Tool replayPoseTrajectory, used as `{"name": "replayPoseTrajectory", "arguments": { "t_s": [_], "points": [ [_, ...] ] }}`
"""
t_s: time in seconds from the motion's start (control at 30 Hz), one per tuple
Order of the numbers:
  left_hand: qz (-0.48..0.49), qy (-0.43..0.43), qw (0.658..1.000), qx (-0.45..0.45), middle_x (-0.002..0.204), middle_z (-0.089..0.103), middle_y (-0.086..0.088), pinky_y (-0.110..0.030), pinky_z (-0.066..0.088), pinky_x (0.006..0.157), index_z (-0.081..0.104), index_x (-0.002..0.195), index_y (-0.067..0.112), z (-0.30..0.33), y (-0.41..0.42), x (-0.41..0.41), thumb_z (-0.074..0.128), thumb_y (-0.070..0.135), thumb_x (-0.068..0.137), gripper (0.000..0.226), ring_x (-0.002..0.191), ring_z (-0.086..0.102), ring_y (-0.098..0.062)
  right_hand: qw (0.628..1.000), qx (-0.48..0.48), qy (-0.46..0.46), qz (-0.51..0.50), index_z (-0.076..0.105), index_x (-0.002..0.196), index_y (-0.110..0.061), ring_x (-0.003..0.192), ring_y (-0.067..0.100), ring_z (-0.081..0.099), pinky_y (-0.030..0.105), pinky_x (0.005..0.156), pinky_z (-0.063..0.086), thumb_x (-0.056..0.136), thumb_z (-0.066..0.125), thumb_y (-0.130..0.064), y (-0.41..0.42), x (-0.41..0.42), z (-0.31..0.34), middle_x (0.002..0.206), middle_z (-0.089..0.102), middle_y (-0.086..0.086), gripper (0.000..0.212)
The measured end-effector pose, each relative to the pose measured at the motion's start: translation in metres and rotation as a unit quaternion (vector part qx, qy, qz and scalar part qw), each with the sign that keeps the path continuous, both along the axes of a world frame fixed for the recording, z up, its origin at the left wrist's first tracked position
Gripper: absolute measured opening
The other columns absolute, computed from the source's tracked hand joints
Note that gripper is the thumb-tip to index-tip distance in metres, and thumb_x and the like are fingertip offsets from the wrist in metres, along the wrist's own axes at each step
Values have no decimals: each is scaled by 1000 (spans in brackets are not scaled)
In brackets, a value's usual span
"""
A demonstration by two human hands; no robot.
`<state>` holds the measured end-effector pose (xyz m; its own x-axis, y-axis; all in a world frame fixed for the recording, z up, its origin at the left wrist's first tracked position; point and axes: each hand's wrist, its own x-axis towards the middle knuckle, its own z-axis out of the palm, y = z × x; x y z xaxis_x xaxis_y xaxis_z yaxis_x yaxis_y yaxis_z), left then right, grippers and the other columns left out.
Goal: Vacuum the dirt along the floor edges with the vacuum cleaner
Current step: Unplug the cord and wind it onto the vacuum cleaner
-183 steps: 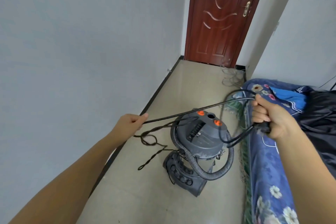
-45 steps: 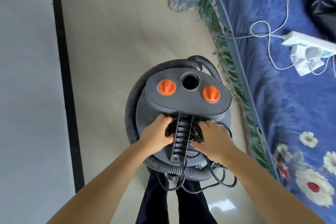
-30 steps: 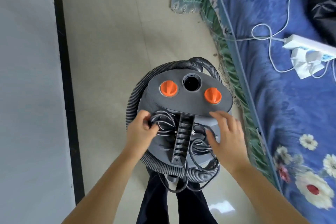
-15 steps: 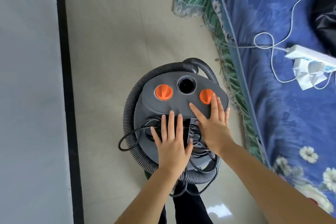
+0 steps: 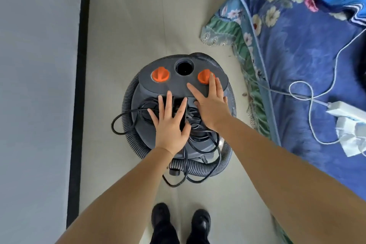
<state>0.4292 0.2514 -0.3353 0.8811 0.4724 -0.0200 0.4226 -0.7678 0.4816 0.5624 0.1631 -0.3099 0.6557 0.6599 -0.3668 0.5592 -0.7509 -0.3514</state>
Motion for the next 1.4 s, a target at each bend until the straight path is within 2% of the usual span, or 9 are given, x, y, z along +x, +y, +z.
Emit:
{"name": "replayPoseTrajectory", "arguments": {
  "t_s": [0.2, 0.3, 0.4, 0.67, 0.87, 1.0, 1.17, 1.3, 1.4],
  "points": [
    [37, -10, 999, -3, 162, 6, -15, -63, -11, 108, 35, 149, 25, -2, 64, 87, 57, 19, 87, 66, 147, -5, -42, 999, -31, -6, 32, -3, 146, -54, 143, 26, -29, 63, 111, 22, 105, 30, -28, 79, 93, -2, 154, -35, 4, 59],
    [44, -13, 999, -6, 162, 4, -14, -65, -10, 109, 33, 150, 26, -2, 99, 133, 56, 21, 88, 66, 147, -6, -41, 999, -41, -9, 34, -3, 147, -54, 143, 26, -28, 58, 113, 25, 105, 32, -26, 117, 140, 2, 154, -34, 2, 61],
    [41, -8, 999, -4, 163, 1, -12, -65, -9, 110, 30, 151, 29, -1, 138, 181, 54, 24, 89, 67, 148, -7, -40, 997, -63, -13, 31, -6, 147, -53, 143, 27, -27, 49, 110, 34, 104, 35, -22, 158, 187, 7, 154, -35, 3, 67],
    [29, -2, 1000, 4, 163, -4, -9, -63, -12, 110, 22, 153, 32, -3, 246, 313, 50, 28, 91, 68, 148, -11, -37, 998, -62, -15, 18, -5, 147, -53, 144, 25, -27, 46, 114, 23, 105, 28, -30, 264, 316, 14, 155, -32, 2, 58],
    [10, 0, 1000, 4, 163, -2, -9, -65, -9, 111, 24, 152, 31, -3, 323, 413, 50, 27, 91, 67, 148, -10, -37, 998, -64, -14, 3, -6, 147, -52, 144, 26, -27, 46, 109, 32, 105, 31, -28, 335, 412, 14, 155, -33, 2, 61],
    [-24, 9, 1000, 7, 163, -1, -10, -66, -7, 111, 26, 152, 29, -2, 375, 481, 54, 26, 90, 68, 148, -9, -39, 997, -73, -24, -23, -11, 146, -52, 143, 27, -27, 43, 99, 43, 105, 33, -24, 377, 473, 15, 154, -35, 4, 66],
    [-109, 16, 994, 21, 163, -2, -8, -65, -7, 111, 28, 152, 29, -3, 441, 572, 55, 27, 91, 67, 148, -10, -38, 991, -92, -37, -92, -20, 144, -49, 143, 30, -28, 39, 84, 50, 104, 33, -25, 422, 546, 12, 153, -37, 7, 71],
    [-202, 10, 979, 32, 162, 1, -9, -67, -3, 111, 32, 150, 27, -1, 482, 654, 58, 28, 89, 66, 148, -5, -39, 974, -132, -54, -178, -30, 140, -48, 142, 33, -28, 31, 60, 46, 101, 40, -16, 447, 607, 11, 151, -39, 11, 86],
    [-258, 27, 965, 38, 162, -2, -8, -66, -6, 111, 30, 151, 28, -1, 501, 718, 56, 31, 91, 66, 148, -6, -38, 962, -131, -31, -238, -27, 141, -49, 142, 30, -29, 31, 64, 47, 104, 35, -22, 458, 653, 14, 152, -38, 9, 77]
  ]
}}
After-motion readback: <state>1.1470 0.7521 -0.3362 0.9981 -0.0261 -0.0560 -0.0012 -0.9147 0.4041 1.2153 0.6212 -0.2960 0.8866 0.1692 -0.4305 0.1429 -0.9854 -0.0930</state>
